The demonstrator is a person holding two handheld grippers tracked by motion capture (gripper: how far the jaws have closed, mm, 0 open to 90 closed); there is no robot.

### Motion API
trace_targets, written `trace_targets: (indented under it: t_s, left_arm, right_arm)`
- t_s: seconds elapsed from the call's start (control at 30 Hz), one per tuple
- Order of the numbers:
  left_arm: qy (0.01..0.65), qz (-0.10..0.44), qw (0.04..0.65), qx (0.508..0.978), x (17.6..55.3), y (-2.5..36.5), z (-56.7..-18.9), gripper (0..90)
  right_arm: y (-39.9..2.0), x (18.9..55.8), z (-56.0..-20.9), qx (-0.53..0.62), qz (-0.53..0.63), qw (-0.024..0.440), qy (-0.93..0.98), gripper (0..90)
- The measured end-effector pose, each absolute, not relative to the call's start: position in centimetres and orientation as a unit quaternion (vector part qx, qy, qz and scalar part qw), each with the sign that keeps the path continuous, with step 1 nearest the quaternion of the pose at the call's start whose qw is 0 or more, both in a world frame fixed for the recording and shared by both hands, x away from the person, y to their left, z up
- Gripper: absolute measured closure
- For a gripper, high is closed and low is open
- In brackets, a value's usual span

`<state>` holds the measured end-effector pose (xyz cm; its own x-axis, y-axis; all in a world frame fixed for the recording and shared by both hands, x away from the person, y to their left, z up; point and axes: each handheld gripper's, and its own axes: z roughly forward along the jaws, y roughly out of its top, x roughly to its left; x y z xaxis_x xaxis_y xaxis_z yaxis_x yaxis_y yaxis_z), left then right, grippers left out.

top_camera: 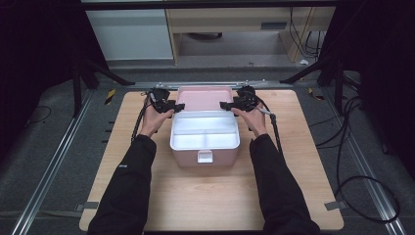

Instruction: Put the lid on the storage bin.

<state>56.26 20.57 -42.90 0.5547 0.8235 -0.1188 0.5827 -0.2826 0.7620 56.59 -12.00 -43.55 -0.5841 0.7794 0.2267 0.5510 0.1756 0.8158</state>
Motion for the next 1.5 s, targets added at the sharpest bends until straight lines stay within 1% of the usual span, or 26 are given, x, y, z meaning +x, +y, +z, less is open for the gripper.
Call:
trace_targets:
  t_s: [0.1, 0.17, 0.27, 0.37, 0.4, 0.43, 0.47, 0.5, 0.53, 0.57, 0.6, 0.63, 0.67, 0.73, 0.77, 0.83, 0.93, 1.1, 1.33, 1.43, 1.5]
  left_arm:
    - [0.451, 0.137, 0.408, 0.782, 56.4, 20.9, -43.1, 48.3]
    - [0.454, 0.128, 0.417, 0.777, 56.5, 21.1, -43.2, 48.7]
    - [0.461, 0.114, 0.426, 0.771, 56.5, 21.4, -43.2, 50.7]
    - [0.458, 0.120, 0.431, 0.768, 56.3, 21.5, -42.8, 51.0]
    - [0.454, 0.126, 0.445, 0.762, 56.2, 21.6, -42.5, 52.8]
    - [0.447, 0.125, 0.463, 0.755, 56.0, 21.6, -42.0, 55.7]
    - [0.436, 0.079, 0.509, 0.738, 55.9, 21.6, -41.5, 64.1]
    - [0.424, 0.070, 0.530, 0.731, 55.5, 21.1, -40.7, 65.9]
    - [0.417, 0.117, 0.506, 0.746, 55.1, 20.7, -40.3, 64.2]
    - [0.417, 0.166, 0.471, 0.759, 54.9, 20.4, -39.9, 64.6]
    - [0.428, 0.166, 0.448, 0.767, 55.0, 20.5, -39.7, 60.7]
    - [0.437, 0.173, 0.436, 0.767, 55.0, 20.8, -39.7, 57.3]
    - [0.442, 0.188, 0.423, 0.769, 55.0, 21.1, -39.8, 56.7]
    - [0.455, 0.175, 0.417, 0.767, 54.9, 21.7, -40.4, 50.3]
    - [0.462, 0.174, 0.410, 0.767, 54.9, 21.9, -40.6, 49.3]
    - [0.466, 0.158, 0.402, 0.772, 55.1, 22.0, -41.1, 43.2]
    - [0.466, 0.149, 0.397, 0.777, 55.3, 21.6, -41.7, 39.9]
    - [0.466, 0.144, 0.401, 0.776, 55.7, 20.7, -42.1, 40.0]
    - [0.475, 0.135, 0.407, 0.769, 56.5, 20.5, -43.1, 39.9]
    - [0.478, 0.122, 0.414, 0.765, 56.9, 20.5, -43.7, 40.9]
    - [0.481, 0.108, 0.423, 0.760, 57.2, 20.5, -44.1, 42.5]
  right_arm:
    - [-11.9, 56.9, -43.6, 0.446, 0.462, 0.114, 0.758, 25.7]
    - [-11.8, 57.0, -43.5, 0.440, 0.455, 0.122, 0.764, 26.3]
    - [-11.7, 57.0, -43.2, 0.438, 0.450, 0.130, 0.768, 29.4]
    - [-12.0, 56.9, -43.2, 0.440, 0.454, 0.130, 0.764, 33.3]
    - [-12.2, 56.9, -43.2, 0.440, 0.462, 0.126, 0.759, 35.0]
    - [-12.4, 56.9, -43.1, 0.440, 0.473, 0.122, 0.754, 41.6]
    - [-12.5, 56.8, -43.0, 0.431, 0.503, 0.081, 0.745, 47.3]
    - [-12.3, 56.8, -42.8, 0.429, 0.537, 0.034, 0.725, 43.9]
    - [-11.6, 56.5, -42.4, 0.420, 0.543, 0.036, 0.726, 44.5]
    - [-11.2, 56.3, -42.1, 0.411, 0.531, 0.064, 0.738, 43.3]
    - [-10.7, 56.0, -41.7, 0.404, 0.514, 0.093, 0.751, 41.0]
    - [-10.5, 55.9, -41.5, 0.405, 0.500, 0.108, 0.758, 39.3]
    - [-10.6, 55.7, -41.4, 0.405, 0.487, 0.125, 0.764, 36.9]
    - [-11.2, 55.6, -41.6, 0.407, 0.467, 0.141, 0.772, 30.7]
    - [-11.5, 55.6, -41.8, 0.410, 0.467, 0.143, 0.770, 29.9]
    - [-12.3, 55.6, -42.4, 0.422, 0.474, 0.135, 0.761, 28.4]
    - [-12.9, 55.8, -43.4, 0.434, 0.482, 0.125, 0.751, 25.2]
    - [-13.2, 56.1, -43.8, 0.452, 0.490, 0.100, 0.739, 22.9]
    - [-13.1, 56.9, -44.2, 0.467, 0.488, 0.071, 0.734, 20.4]
    - [-12.7, 57.3, -44.4, 0.471, 0.484, 0.059, 0.735, 17.0]
    - [-12.6, 57.6, -44.7, 0.480, 0.483, 0.042, 0.731, 16.2]
